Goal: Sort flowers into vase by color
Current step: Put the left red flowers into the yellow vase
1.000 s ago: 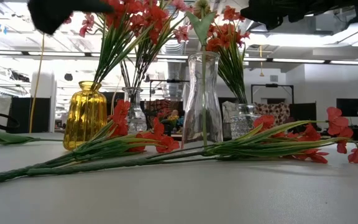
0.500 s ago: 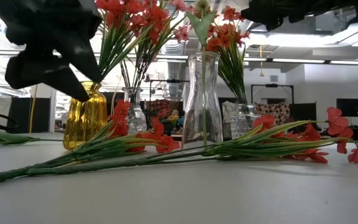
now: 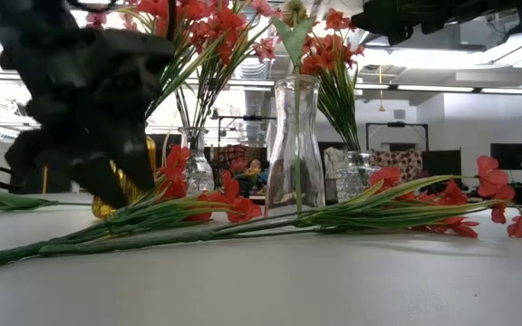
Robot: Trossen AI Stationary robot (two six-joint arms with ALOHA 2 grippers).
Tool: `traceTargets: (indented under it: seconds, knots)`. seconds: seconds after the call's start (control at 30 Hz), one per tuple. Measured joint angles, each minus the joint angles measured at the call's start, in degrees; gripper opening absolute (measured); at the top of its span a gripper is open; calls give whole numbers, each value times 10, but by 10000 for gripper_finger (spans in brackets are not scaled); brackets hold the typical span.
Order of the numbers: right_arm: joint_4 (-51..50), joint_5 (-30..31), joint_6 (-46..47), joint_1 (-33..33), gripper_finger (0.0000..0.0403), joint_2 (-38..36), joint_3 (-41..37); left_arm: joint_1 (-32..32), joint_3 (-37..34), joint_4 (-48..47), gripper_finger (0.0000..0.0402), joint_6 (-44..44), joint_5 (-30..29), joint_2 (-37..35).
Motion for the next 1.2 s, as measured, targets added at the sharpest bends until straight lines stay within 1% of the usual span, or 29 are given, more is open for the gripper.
traceTargets:
  seconds: [0.23, 0.37, 0.47, 0.73, 0.77, 0.97, 1.2]
  knots:
    - [0, 0, 0, 0, 218, 0, 0, 13, 3, 46, 184, 8, 19, 37]
    - [0, 0, 0, 0, 218, 0, 0, 17, 3, 44, 165, 8, 33, 36]
    - [0, 0, 0, 0, 218, 0, 0, 17, 3, 43, 131, 8, 35, 36]
    - [0, 0, 0, 0, 218, 0, 0, 16, 2, 44, 17, -1, 41, 37]
    - [0, 0, 0, 0, 218, 0, 0, 16, 2, 44, 10, -1, 41, 37]
    - [0, 0, 0, 0, 218, 0, 0, 13, 1, 44, 7, 5, 41, 29]
    - [2, 0, 0, 0, 218, 0, 0, -8, 0, 57, 3, 53, 9, -27]
